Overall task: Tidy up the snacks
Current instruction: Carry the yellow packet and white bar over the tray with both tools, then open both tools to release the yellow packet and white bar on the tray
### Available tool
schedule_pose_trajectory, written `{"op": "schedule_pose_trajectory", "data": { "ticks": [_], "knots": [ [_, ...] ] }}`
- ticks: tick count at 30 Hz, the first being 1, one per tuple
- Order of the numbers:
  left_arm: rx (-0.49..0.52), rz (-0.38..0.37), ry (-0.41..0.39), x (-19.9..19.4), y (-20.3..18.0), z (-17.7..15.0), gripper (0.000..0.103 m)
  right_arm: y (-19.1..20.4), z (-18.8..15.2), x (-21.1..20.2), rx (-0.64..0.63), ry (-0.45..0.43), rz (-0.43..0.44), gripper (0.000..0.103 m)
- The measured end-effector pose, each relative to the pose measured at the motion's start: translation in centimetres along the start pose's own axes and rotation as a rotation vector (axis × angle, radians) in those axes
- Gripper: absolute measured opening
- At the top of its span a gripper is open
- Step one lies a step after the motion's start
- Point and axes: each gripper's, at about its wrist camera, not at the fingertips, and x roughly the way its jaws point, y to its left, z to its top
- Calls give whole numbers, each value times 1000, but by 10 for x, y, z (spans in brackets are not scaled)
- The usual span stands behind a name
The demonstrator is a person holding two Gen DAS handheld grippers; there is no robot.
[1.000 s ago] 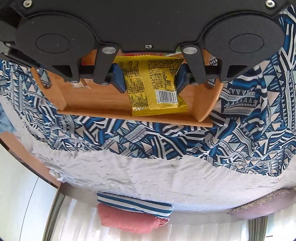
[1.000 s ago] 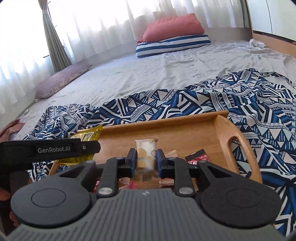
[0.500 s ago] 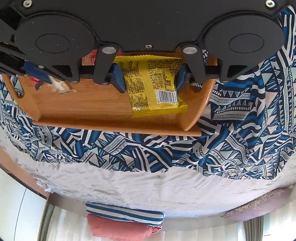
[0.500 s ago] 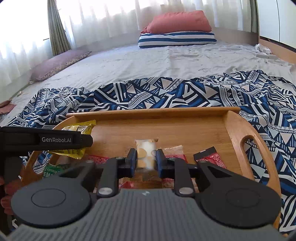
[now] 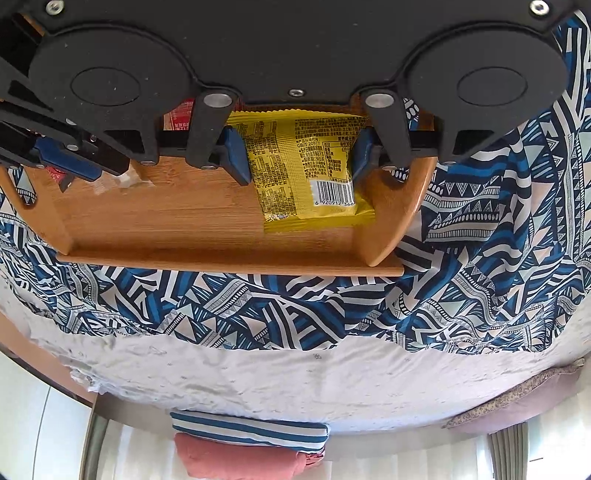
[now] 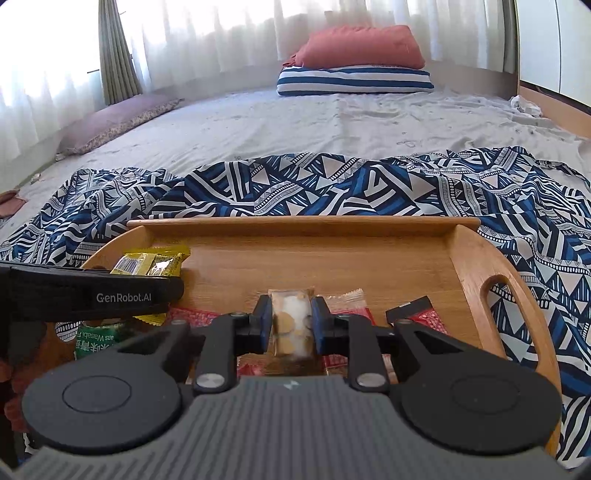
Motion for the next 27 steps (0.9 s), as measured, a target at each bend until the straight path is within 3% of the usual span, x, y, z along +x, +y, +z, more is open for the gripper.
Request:
{"op": "schedule_pose_trajectory", "data": {
  "ticks": [4,6,8,14,20,27],
  "knots": [
    [1,3,0,-4,1,0,55,-1,2,-5,2,-14,8,39],
    [-3,-2,-6,-10,2,-1,63,0,3,-8,2,-23,12,39],
    [-17,-16,-23,-19,4,-1,79,0,4,-14,5,-34,15,49],
    [-1,-32,-73,-53,5,0,88,2,5,-37,-22,-77,2,57],
    [25,-31,-112,-89,1,-6,92,-1,7,-64,-6,-111,-13,73],
    [29,-38,-136,-129,0,-22,93,3,4,-102,-42,-158,-28,80]
  ]
}}
